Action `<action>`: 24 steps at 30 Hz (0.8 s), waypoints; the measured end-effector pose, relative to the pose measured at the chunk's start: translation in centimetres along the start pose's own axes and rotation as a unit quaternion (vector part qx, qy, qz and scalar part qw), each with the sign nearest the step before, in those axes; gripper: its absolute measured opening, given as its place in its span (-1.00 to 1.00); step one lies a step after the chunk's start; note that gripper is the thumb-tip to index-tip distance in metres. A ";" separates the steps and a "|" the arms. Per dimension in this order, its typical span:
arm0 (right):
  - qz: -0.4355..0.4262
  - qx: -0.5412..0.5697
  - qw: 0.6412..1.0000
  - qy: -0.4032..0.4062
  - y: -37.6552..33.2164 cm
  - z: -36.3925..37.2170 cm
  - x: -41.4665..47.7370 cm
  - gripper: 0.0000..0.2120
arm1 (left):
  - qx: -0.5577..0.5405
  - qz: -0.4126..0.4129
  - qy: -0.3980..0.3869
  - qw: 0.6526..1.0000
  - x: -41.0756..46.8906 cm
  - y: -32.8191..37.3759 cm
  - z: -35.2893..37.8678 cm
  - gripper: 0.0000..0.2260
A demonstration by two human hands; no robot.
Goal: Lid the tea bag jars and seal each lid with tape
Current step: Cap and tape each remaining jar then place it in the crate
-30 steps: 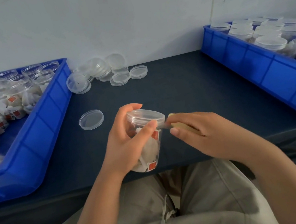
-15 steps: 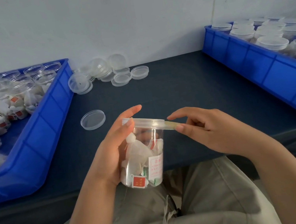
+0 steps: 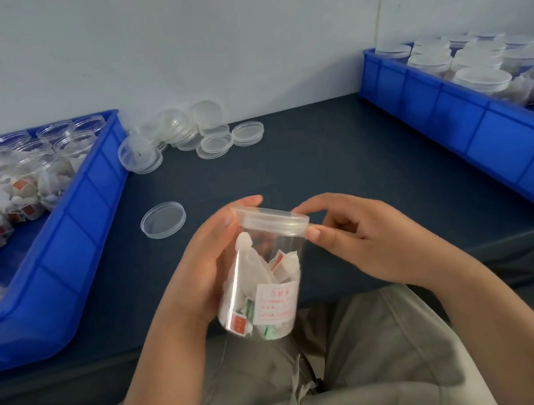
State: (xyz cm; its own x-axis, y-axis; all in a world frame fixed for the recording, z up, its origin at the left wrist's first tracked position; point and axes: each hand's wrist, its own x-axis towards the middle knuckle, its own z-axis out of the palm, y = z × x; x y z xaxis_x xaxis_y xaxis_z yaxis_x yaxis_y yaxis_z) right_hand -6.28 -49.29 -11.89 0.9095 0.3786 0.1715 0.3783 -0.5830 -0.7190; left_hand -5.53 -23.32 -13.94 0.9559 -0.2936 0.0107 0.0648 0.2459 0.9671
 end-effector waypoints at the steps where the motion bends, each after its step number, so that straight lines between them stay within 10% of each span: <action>1: 0.009 -0.008 1.000 0.009 0.0 0.2 0.0 -0.63 | 0.023 0.003 0.034 0.999 0.1 0.0 -0.1 -0.41; 8: 0.045 -0.066 0.995 0.065 -0.1 1.6 -0.2 -0.62 | 0.274 0.054 0.127 0.952 0.0 -0.4 0.5 -0.70; 15: 0.050 -0.091 0.987 0.123 -0.6 3.4 0.0 -0.57 | 0.353 0.125 0.183 0.909 0.2 -1.5 2.4 -0.32; 24: 0.040 -0.062 0.997 -0.023 0.4 2.0 0.0 -0.53 | 0.334 0.118 0.199 0.914 1.0 -1.2 1.4 -0.30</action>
State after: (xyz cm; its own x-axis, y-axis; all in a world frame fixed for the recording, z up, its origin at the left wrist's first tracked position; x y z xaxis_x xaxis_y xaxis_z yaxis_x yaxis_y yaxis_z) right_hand -6.46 -48.06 -13.48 0.9298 0.3584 0.0836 0.3257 -0.6954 -0.6406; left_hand -5.06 -25.14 -14.70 0.9580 0.0861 0.2735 -0.2184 -0.3992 0.8905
